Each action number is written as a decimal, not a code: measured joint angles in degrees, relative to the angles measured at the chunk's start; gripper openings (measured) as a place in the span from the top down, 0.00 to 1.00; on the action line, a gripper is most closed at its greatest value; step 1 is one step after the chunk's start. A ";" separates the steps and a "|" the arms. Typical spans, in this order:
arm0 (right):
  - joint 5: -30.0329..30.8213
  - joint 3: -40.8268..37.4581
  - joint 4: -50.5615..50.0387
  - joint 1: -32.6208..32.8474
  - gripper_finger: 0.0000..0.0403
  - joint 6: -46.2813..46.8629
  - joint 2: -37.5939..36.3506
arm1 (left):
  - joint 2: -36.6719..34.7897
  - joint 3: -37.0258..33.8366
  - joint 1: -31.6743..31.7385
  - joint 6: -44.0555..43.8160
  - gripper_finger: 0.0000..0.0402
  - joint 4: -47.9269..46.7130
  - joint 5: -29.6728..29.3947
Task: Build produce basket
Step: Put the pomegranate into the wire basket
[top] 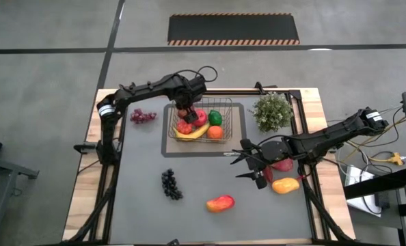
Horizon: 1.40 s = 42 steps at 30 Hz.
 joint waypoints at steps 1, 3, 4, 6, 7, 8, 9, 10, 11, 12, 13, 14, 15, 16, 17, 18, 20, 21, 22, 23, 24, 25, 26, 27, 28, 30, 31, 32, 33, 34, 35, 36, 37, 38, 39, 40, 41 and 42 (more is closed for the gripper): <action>0.00 0.00 0.00 0.00 0.43 0.00 0.00 | 0.00 0.26 0.00 -0.93 0.13 0.07 -0.01; 0.00 0.00 0.00 0.00 0.43 0.00 0.00 | -0.04 0.77 -0.02 -1.29 0.13 0.07 0.02; 0.00 0.00 0.00 0.00 0.43 0.00 0.00 | -0.07 1.06 -0.04 -1.28 0.13 0.04 0.01; -0.01 0.00 -0.07 0.00 0.43 -0.45 -0.02 | -0.19 1.71 -0.04 -1.35 0.13 0.11 -0.01; -0.02 0.00 -0.05 0.00 0.43 -1.07 -0.02 | -0.31 1.99 -0.04 -1.34 0.13 0.08 -0.01; -0.02 0.00 -0.01 0.00 0.43 -1.78 -0.02 | -0.53 2.15 -0.04 -1.26 0.13 0.11 -0.02; -0.04 0.00 0.07 0.00 0.43 -2.02 -0.02 | -0.77 2.18 -0.04 -1.21 0.13 0.10 -0.04; -0.04 0.00 0.16 0.00 0.43 -2.16 -0.02 | -1.01 2.18 -0.04 -1.20 0.13 0.11 -0.04; -0.04 0.00 0.21 0.00 0.43 -2.12 -0.06 | -1.30 2.18 -0.04 -1.20 0.13 0.15 -0.04; -0.05 0.00 0.21 0.00 0.43 -1.85 -0.17 | -1.68 2.16 -0.04 -1.24 0.13 0.15 -0.04; -0.06 0.00 0.16 0.00 0.43 -1.37 -0.32 | -2.03 2.05 -0.04 -1.28 0.13 0.21 -0.06; -0.07 0.00 0.13 0.00 0.43 -0.52 -0.38 | -2.33 2.03 -0.09 -1.28 0.13 0.11 -0.04; -0.08 0.00 0.10 0.00 0.43 -0.06 -0.42 | -2.77 1.96 -0.11 -1.15 0.13 -0.03 -0.04; -0.09 0.00 -0.06 0.00 0.43 0.39 -0.42 | -2.99 1.82 -0.15 -0.65 0.13 -0.32 -0.02; -0.09 -0.02 -0.13 0.00 0.43 0.68 -0.41 | -3.15 1.75 -0.21 -0.02 0.13 -0.59 -0.01; -0.09 -0.04 -0.13 0.00 0.43 0.68 -0.39 | -3.30 1.74 -0.26 0.33 0.13 -0.62 -0.01; -0.09 -0.04 -0.09 0.00 0.43 0.69 -0.39 | -3.37 1.67 -0.28 1.30 0.13 -0.53 0.02; -0.09 -0.04 -0.04 0.00 0.43 0.70 -0.39 | -3.37 1.66 -0.28 1.39 0.13 -0.27 0.14; -0.09 -0.04 -0.06 0.00 0.43 0.70 -0.39 | -3.39 1.66 -0.26 1.47 0.13 0.07 0.37; -0.09 -0.04 0.04 0.01 0.43 0.71 -0.39 | -3.37 1.66 -0.26 1.62 0.13 0.15 0.60; -0.09 -0.04 0.23 0.02 0.43 0.83 -0.39 | -3.35 1.64 -0.28 1.71 0.13 0.08 1.02; -0.09 -0.04 0.33 0.02 0.43 1.10 -0.39 | -3.32 1.53 -0.28 1.93 0.13 0.21 1.80; -0.09 -0.04 0.28 0.02 0.43 1.20 -0.39 | -3.32 1.26 -0.30 2.25 0.13 0.34 2.12; -0.09 -0.04 0.26 0.02 0.43 1.39 -0.39 | -3.32 0.85 -0.32 2.72 0.13 0.41 2.15; -0.09 -0.04 0.21 0.02 0.43 1.57 -0.39 | -3.28 0.50 -0.38 3.14 0.13 0.43 2.17; -0.08 -0.04 0.12 0.02 0.43 1.64 -0.39 | -3.23 -0.24 -0.39 3.31 0.13 0.60 2.17; -0.09 -0.04 0.11 0.02 0.43 1.64 -0.39 | -3.23 -0.44 -0.37 3.31 0.13 0.56 2.15; -0.09 -0.04 0.09 0.02 0.43 1.59 -0.39 | -3.23 -0.53 -0.37 3.24 0.13 0.62 2.13; -0.09 -0.04 0.09 0.02 0.43 1.45 -0.39 | -3.23 -0.59 -0.37 3.16 0.13 0.80 2.11; -0.07 -0.04 0.13 0.02 0.43 1.12 -0.39 | -3.23 -0.63 -0.37 3.15 0.13 0.93 2.11; -0.07 -0.04 0.24 0.02 0.43 0.86 -0.39 | -3.23 -0.64 -0.40 3.15 0.13 0.96 2.08; -0.08 -0.04 0.38 0.02 0.43 0.66 -0.39 | -3.21 -0.64 -0.42 3.15 0.13 0.96 2.06; -0.07 -0.04 0.57 0.02 0.43 0.48 -0.39 | -3.21 -0.64 -0.44 3.15 0.13 0.93 2.09; -0.07 -0.04 0.73 0.02 0.43 0.36 -0.39 | -3.21 -0.64 -0.48 3.15 0.13 0.89 2.13; -0.07 -0.04 0.78 0.02 0.43 0.31 -0.39 | -3.21 -0.64 -0.50 3.15 0.13 0.75 2.13; -0.07 -0.04 0.74 0.02 0.43 0.26 -0.39 | -3.21 -0.65 -0.50 3.15 0.13 0.61 2.15; -0.07 -0.05 0.74 0.02 0.43 0.24 -0.39 | -3.21 -0.66 -0.50 3.18 0.13 0.64 2.15; -0.07 -0.11 0.74 0.02 0.43 0.22 -0.39 | -3.21 -0.66 -0.48 3.30 0.13 0.66 2.15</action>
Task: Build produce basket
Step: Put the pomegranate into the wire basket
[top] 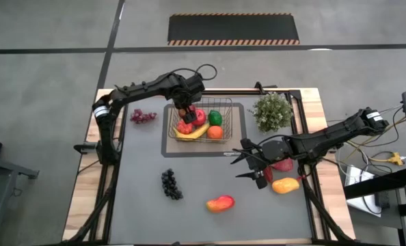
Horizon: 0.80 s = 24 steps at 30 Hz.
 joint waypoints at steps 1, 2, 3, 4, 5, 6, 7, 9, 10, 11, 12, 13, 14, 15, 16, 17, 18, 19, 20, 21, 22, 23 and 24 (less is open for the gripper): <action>0.00 -0.08 0.00 0.00 0.43 0.02 0.00 | 0.00 -0.02 0.00 0.00 0.13 0.01 0.00; 0.00 -0.19 -0.02 0.00 0.43 0.01 0.00 | 0.00 -0.02 0.00 0.00 0.13 0.06 -0.02; -0.02 -0.29 -0.02 0.00 0.43 -0.02 0.00 | 0.01 -0.03 0.00 -0.02 0.13 0.06 -0.02; 0.00 -0.37 -0.01 0.00 0.43 -0.19 0.00 | 0.02 -0.09 0.00 -0.04 0.13 0.03 -0.04; 0.00 -0.42 -0.02 0.00 0.43 -0.26 0.00 | 0.02 -0.19 0.00 -0.04 0.13 0.01 -0.04; 0.00 -0.43 0.00 0.00 0.43 -0.44 0.00 | 0.04 -0.22 0.00 -0.06 0.13 0.03 -0.04; 0.00 -0.43 0.00 0.00 0.43 -0.52 0.00 | 0.07 -0.22 0.00 -0.17 0.13 0.14 -0.07; 0.00 -0.43 0.02 0.00 0.43 -0.66 0.00 | 0.07 -0.22 0.00 -0.21 0.13 0.35 -0.07; 0.00 -0.43 0.00 0.00 0.43 -0.79 0.00 | 0.07 -0.22 -0.01 -0.19 0.13 0.26 -0.03; 0.00 -0.43 0.00 0.00 0.43 -0.90 0.00 | 0.07 -0.22 -0.09 -0.15 0.13 0.06 0.03; 0.01 -0.43 0.00 0.00 0.43 -0.96 0.00 | 0.07 -0.24 -0.21 0.18 0.13 -0.05 0.09; 0.01 -0.43 0.00 0.00 0.43 -0.96 0.00 | 0.07 -0.24 -0.34 1.02 0.13 -0.01 0.16; 0.01 -0.43 0.00 0.00 0.43 -0.96 0.00 | 0.07 -0.24 -0.53 1.54 0.13 0.01 0.22; 0.01 -0.43 0.02 0.00 0.43 -1.02 0.00 | 0.07 -0.24 -0.68 1.68 0.13 0.03 0.24; 0.02 -0.43 0.00 0.00 0.43 -1.06 0.00 | 0.07 -0.24 -0.72 1.73 0.13 0.10 0.26; 0.01 -0.43 0.00 0.00 0.43 -1.07 0.00 | 0.07 -0.24 -0.74 1.74 0.13 0.19 0.31; 0.02 -0.43 0.02 0.00 0.43 -1.08 0.00 | 0.07 -0.26 -0.74 1.79 0.13 0.26 0.33; 0.00 -0.43 0.00 0.00 0.43 -1.12 0.00 | 0.07 -0.31 -0.74 1.91 0.13 0.24 0.33; 0.02 -0.43 0.02 0.00 0.43 -1.22 0.00 | 0.07 -0.33 -0.73 2.33 0.13 0.11 0.33; 0.01 -0.43 0.00 0.00 0.43 -1.43 0.00 | 0.07 -0.33 -0.70 2.76 0.13 0.03 0.32; 0.02 -0.43 0.01 0.00 0.43 -1.71 0.00 | 0.07 -0.33 -0.70 2.82 0.13 0.05 0.31; 0.02 -0.44 0.00 0.00 0.43 -1.83 0.00 | 0.07 -0.33 -0.70 2.82 0.13 0.05 0.33; 0.02 -0.45 0.01 0.00 0.43 -1.89 0.00 | 0.07 -0.33 -0.72 2.82 0.13 0.03 0.45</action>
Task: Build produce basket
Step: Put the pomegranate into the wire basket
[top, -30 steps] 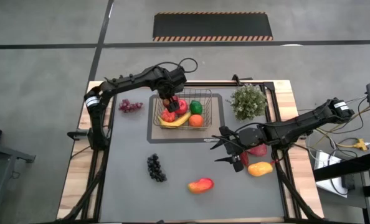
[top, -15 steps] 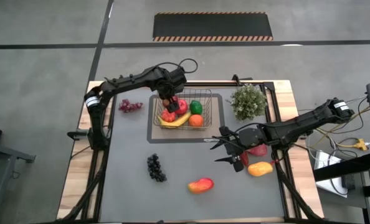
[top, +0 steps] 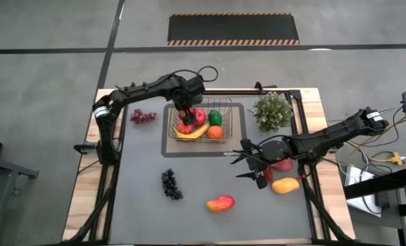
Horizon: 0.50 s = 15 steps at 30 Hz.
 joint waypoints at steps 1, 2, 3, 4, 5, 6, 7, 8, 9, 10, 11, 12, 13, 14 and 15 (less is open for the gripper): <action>0.00 -0.01 -0.01 0.00 0.43 -0.01 0.00 | 0.00 0.00 -0.02 0.00 0.13 -0.02 0.67; 0.00 -0.01 0.00 0.00 0.43 -0.09 0.00 | 0.00 -0.02 -0.02 0.02 0.13 -0.02 1.71; -0.01 -0.01 -0.01 0.00 0.43 -0.23 0.00 | 0.00 -0.04 0.00 0.04 0.13 0.00 3.21; 0.00 -0.01 -0.01 0.00 0.43 -0.25 0.00 | 0.00 -0.06 0.00 0.06 0.13 0.00 4.61; 0.00 -0.01 -0.01 0.00 0.43 -0.29 0.00 | 0.00 -0.07 -0.01 0.04 0.13 0.00 5.50; 0.00 -0.01 0.00 0.00 0.43 -0.39 0.00 | 0.00 -0.07 -0.04 0.04 0.13 0.00 5.81; -0.01 -0.01 -0.01 0.00 0.43 -0.56 0.00 | 0.00 -0.07 -0.04 0.04 0.13 0.00 5.85; 0.00 -0.01 -0.01 0.00 0.43 -0.74 0.00 | 0.00 -0.07 -0.04 0.06 0.13 0.00 5.86; 0.00 -0.03 0.00 0.00 0.43 -0.94 0.00 | 0.00 -0.07 -0.04 0.06 0.13 -0.02 5.92; 0.00 -0.06 0.01 0.00 0.43 -1.27 0.00 | 0.00 -0.07 -0.04 0.04 0.13 0.00 6.07; 0.00 -0.11 -0.01 0.00 0.43 -1.34 0.00 | 0.00 -0.07 0.00 0.04 0.13 -0.02 6.58; 0.00 -0.17 0.01 0.00 0.43 -1.41 0.00 | 0.00 -0.07 0.02 0.02 0.13 -0.02 7.20; 0.00 -0.25 -0.01 0.00 0.43 -1.43 0.00 | 0.00 -0.07 0.02 0.00 0.13 -0.02 7.40; 0.00 -0.32 0.01 0.00 0.43 -1.43 0.00 | 0.00 -0.07 0.00 -0.02 0.13 -0.02 7.44; 0.00 -0.39 -0.01 0.00 0.43 -1.43 0.00 | 0.00 -0.07 0.00 -0.02 0.13 -0.02 7.48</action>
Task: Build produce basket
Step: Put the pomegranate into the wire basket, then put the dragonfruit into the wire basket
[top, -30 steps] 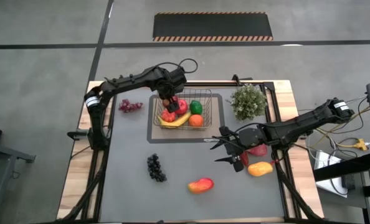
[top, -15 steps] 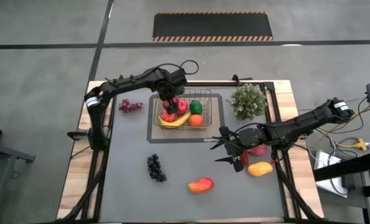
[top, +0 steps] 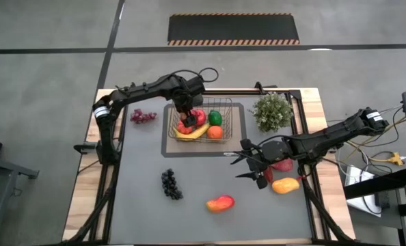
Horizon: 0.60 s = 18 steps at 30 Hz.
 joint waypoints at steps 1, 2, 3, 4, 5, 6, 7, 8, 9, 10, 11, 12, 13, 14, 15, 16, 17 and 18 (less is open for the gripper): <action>0.00 -0.07 0.01 0.00 0.43 0.02 0.00 | 0.00 0.00 -0.04 -0.02 0.13 0.00 0.00; 0.00 -0.11 -0.02 0.00 0.43 0.02 0.00 | 0.00 0.00 -0.04 -0.02 0.13 0.00 0.00; 0.00 -0.15 0.02 0.00 0.43 0.02 0.00 | 0.00 0.00 -0.04 -0.11 0.13 0.00 0.02; 0.00 -0.19 0.02 0.00 0.43 0.02 0.00 | 0.00 0.00 -0.02 -0.44 0.12 0.00 0.02; -0.02 -0.25 0.00 0.00 0.43 0.02 0.00 | 0.00 0.00 -0.02 -0.95 0.11 0.00 0.00; -0.02 -0.27 0.00 0.00 0.43 0.02 0.00 | 0.00 0.00 0.00 -1.30 0.09 0.00 0.00; 0.00 -0.27 0.00 0.00 0.43 0.02 0.00 | 0.00 0.00 0.00 -1.40 0.07 0.00 -0.02; 0.00 -0.27 0.00 0.00 0.43 -0.07 0.00 | 0.00 0.00 0.00 -1.40 0.05 0.00 -0.09; 0.00 -0.27 0.01 0.00 0.43 -0.16 0.00 | 0.00 0.00 0.00 -1.39 0.03 0.00 -0.11; 0.00 -0.27 0.00 0.00 0.43 -0.27 0.00 | 0.00 0.00 0.00 -1.40 0.02 -0.04 -0.11; -0.01 -0.27 0.00 0.00 0.43 -0.34 0.00 | 0.00 0.00 0.00 -1.47 0.01 -0.12 -0.15; 0.00 -0.27 0.00 0.00 0.43 -0.40 0.00 | 0.00 0.00 0.00 -1.71 0.01 -0.17 -0.17; -0.01 -0.27 0.00 0.00 0.43 -0.55 0.00 | 0.00 0.00 0.00 -2.17 0.02 -0.20 -0.17; -0.02 -0.27 0.00 0.00 0.43 -0.59 0.00 | 0.00 0.00 0.00 -2.70 0.02 -0.25 -0.20; -0.01 -0.27 0.00 0.00 0.43 -0.61 0.00 | 0.00 0.04 0.00 -2.89 0.02 -0.55 -0.20; 0.00 -0.27 0.00 0.00 0.43 -0.61 0.00 | 0.00 0.25 0.00 -2.97 0.02 -1.19 -0.20; 0.00 -0.27 0.00 0.00 0.43 -0.63 0.00 | 0.00 0.74 0.00 -2.97 0.02 -1.96 -0.20; 0.00 -0.27 -0.02 0.00 0.43 -0.66 0.00 | 0.00 1.33 0.00 -2.98 0.02 -3.08 -0.22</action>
